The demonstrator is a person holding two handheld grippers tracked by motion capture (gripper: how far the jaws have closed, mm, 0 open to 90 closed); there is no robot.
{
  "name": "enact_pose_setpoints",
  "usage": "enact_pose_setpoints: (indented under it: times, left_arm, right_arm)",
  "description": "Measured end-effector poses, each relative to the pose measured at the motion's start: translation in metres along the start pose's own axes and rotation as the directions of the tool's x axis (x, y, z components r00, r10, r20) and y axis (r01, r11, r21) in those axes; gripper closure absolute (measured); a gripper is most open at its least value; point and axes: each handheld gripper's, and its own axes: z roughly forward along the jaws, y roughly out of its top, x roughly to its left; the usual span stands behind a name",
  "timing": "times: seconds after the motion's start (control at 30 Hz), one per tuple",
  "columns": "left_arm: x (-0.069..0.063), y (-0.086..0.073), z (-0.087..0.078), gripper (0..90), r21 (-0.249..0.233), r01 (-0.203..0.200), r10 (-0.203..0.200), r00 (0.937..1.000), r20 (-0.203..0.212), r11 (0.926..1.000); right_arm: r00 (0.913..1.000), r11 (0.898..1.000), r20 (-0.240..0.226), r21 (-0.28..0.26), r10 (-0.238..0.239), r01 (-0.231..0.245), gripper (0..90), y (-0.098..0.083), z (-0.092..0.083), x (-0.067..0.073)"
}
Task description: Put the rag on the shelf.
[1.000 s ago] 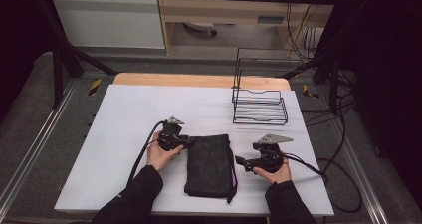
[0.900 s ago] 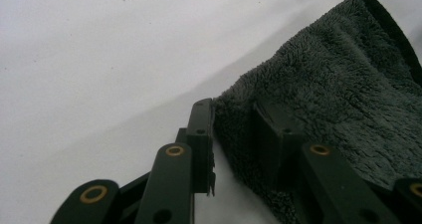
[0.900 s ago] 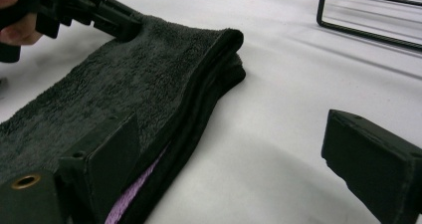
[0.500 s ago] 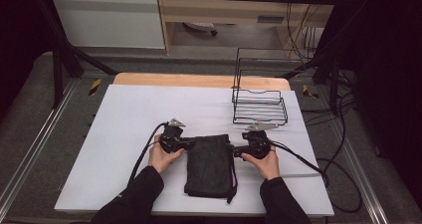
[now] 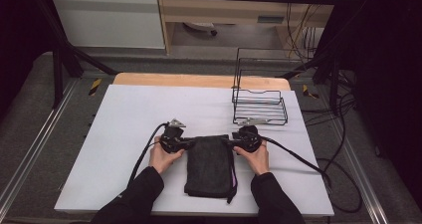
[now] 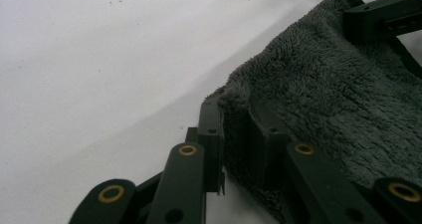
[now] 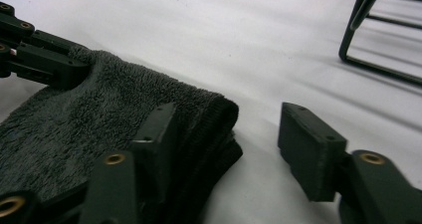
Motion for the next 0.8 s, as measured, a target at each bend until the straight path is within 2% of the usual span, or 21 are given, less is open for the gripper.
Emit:
enact_pose_setpoints:
  times: [0.17,0.3,0.5,0.57,0.8]
  left_arm:
    - [-0.0002,-0.0001,-0.0001,77.2,0.000,-0.005,0.005,1.0000,-0.001,1.0000]
    - [0.0016,0.0000,-0.0001,78.5,0.001,0.011,-0.011,0.9999,0.011,0.9999]
    - [0.0031,0.0006,-0.0005,80.5,0.003,0.040,-0.040,0.9988,0.029,0.9992]
    - [0.0038,0.0006,-0.0010,80.9,0.005,0.035,-0.035,0.9989,0.030,0.9994]
    - [0.0027,0.0016,-0.0066,82.1,-0.012,0.036,-0.036,0.9989,0.031,0.9993]
  right_arm:
    - [0.9986,0.999,-0.037,0.024,0.038,-0.037,59.3,-0.0007,0.0022,0.0009]
    - [0.9967,0.998,-0.060,0.029,0.055,-0.054,69.1,-0.0021,0.0029,0.0029]
    - [0.9930,0.995,-0.083,0.050,0.084,-0.080,75.9,-0.0005,0.0027,0.0021]
    - [0.9917,0.994,-0.085,0.054,0.097,-0.093,77.1,0.0000,0.0024,0.0022]
    - [0.9915,0.995,-0.087,0.028,0.096,-0.094,78.3,0.0014,-0.0031,0.0040]
